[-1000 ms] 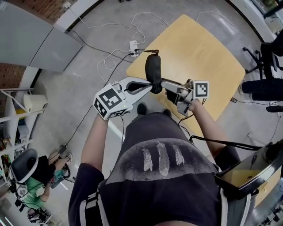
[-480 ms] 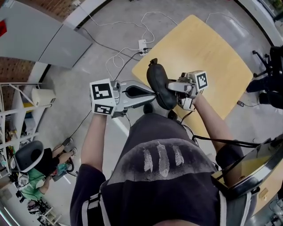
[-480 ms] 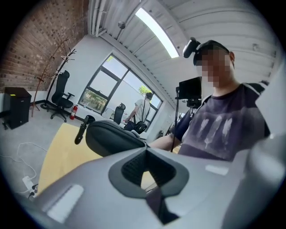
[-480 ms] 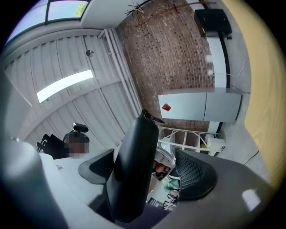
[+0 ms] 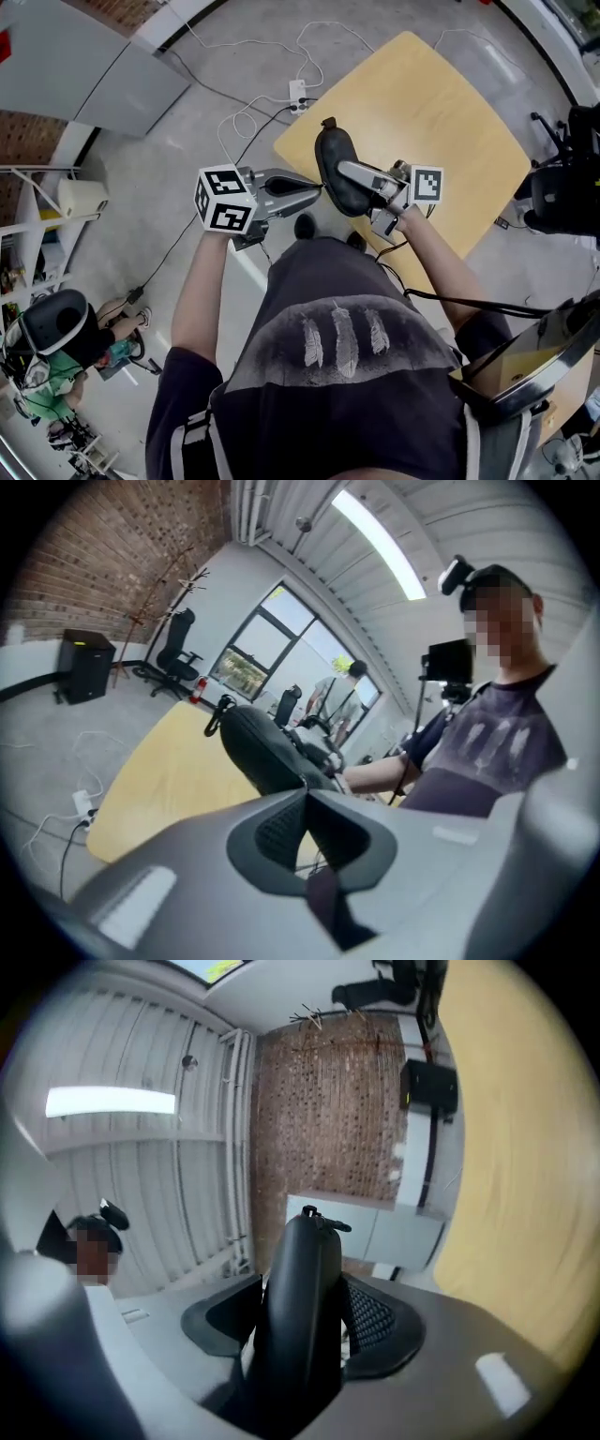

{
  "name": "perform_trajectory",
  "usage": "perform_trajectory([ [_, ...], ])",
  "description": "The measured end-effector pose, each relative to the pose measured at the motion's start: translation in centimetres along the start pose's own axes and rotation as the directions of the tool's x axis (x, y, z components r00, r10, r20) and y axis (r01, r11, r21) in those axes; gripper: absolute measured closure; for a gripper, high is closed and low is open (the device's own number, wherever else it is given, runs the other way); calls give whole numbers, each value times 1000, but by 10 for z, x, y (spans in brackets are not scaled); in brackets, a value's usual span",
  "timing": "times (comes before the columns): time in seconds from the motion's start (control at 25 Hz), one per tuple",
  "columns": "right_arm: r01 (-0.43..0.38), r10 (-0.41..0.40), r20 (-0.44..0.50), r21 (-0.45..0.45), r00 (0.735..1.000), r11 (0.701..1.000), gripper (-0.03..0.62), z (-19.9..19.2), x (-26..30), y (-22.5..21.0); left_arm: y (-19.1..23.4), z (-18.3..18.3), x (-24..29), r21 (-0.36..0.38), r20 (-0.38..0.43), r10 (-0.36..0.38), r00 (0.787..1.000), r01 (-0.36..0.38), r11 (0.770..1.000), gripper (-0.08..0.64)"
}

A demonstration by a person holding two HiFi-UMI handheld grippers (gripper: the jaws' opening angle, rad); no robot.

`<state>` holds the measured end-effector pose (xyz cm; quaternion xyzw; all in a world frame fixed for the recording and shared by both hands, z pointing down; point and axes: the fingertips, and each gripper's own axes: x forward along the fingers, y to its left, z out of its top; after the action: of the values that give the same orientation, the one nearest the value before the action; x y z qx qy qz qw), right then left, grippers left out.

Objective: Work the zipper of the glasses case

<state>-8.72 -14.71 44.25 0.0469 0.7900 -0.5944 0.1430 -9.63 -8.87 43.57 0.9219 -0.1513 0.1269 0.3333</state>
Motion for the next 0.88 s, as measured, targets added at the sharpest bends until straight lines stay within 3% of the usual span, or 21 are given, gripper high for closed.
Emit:
perform_trajectory([
  [0.08,134,-131,56,-66,990,989,335,9,-8,-13,16,-7,8,-61,-8,65,998,-66,996,561],
  [0.2,266,-252,114,-131,961,955,344,16,-20,-23,26,-13,21,-158,17,73,997,-69,985,561],
  [0.4,376,-353,150,-175,924,910,351,21,-33,-35,32,-21,40,-259,43,6,999,5,966,561],
  [0.56,416,-382,191,-186,904,890,351,27,-37,-34,26,-22,46,-388,137,-85,987,133,912,561],
  [0.64,436,-398,222,-162,890,885,351,32,-36,-35,16,-30,52,-387,118,-105,987,143,911,563],
  [0.8,452,-416,231,-138,880,881,350,39,-34,-46,23,-36,56,-356,98,-45,994,77,931,561],
  [0.88,472,-436,230,-131,870,872,350,42,-35,-52,25,-36,60,-349,72,-56,996,78,934,561],
])
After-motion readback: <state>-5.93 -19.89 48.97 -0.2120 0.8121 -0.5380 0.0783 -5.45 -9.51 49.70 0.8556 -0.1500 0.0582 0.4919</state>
